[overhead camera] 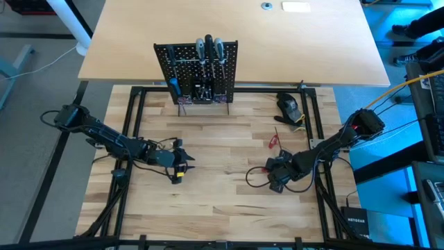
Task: Hang tools onto peg board
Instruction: Hang the bottom red t-handle hex key on the peg board
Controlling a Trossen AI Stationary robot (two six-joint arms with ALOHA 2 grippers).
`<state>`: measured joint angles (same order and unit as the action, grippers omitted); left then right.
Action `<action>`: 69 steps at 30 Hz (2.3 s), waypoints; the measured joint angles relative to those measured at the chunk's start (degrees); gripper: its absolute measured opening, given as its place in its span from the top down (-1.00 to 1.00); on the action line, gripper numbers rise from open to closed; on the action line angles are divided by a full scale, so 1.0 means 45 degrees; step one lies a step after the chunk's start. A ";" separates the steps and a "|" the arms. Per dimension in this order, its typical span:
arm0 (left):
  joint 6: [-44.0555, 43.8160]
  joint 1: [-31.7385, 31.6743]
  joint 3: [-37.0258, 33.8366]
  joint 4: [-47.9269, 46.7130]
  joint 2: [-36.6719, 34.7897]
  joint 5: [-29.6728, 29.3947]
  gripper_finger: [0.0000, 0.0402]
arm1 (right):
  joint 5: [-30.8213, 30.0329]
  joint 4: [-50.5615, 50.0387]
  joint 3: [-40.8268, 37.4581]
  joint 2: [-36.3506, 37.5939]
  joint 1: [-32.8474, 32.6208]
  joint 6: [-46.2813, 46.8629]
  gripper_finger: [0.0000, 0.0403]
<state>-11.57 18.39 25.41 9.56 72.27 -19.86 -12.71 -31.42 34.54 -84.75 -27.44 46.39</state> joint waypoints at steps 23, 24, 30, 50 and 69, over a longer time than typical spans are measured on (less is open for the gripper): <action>0.4761 0.0255 0.3405 0.0792 0.0718 -0.0025 0.32 | -0.1750 0.4088 0.2813 -0.0086 0.0044 -0.4506 0.55; 0.4967 0.0290 0.3409 0.1008 0.0917 -0.0034 0.32 | -0.1880 0.4703 0.2798 -0.0148 0.0044 -0.4857 0.55; 0.6092 0.0606 0.3444 0.1420 0.2128 0.0019 0.32 | -0.1853 0.7863 0.2807 -0.0735 0.0145 -0.6689 0.54; 0.8996 0.1190 0.3952 0.4439 0.4635 0.0855 0.32 | 0.1092 1.1982 0.2827 -0.2254 0.0458 -0.7422 0.53; 0.9187 0.1206 0.5236 0.4820 0.5772 0.1856 0.32 | 0.1763 1.2799 0.2827 -0.2249 0.0772 -0.7460 0.53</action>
<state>29.77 23.82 48.97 31.25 98.24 -11.51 -4.78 26.18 47.27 -94.87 -23.97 12.82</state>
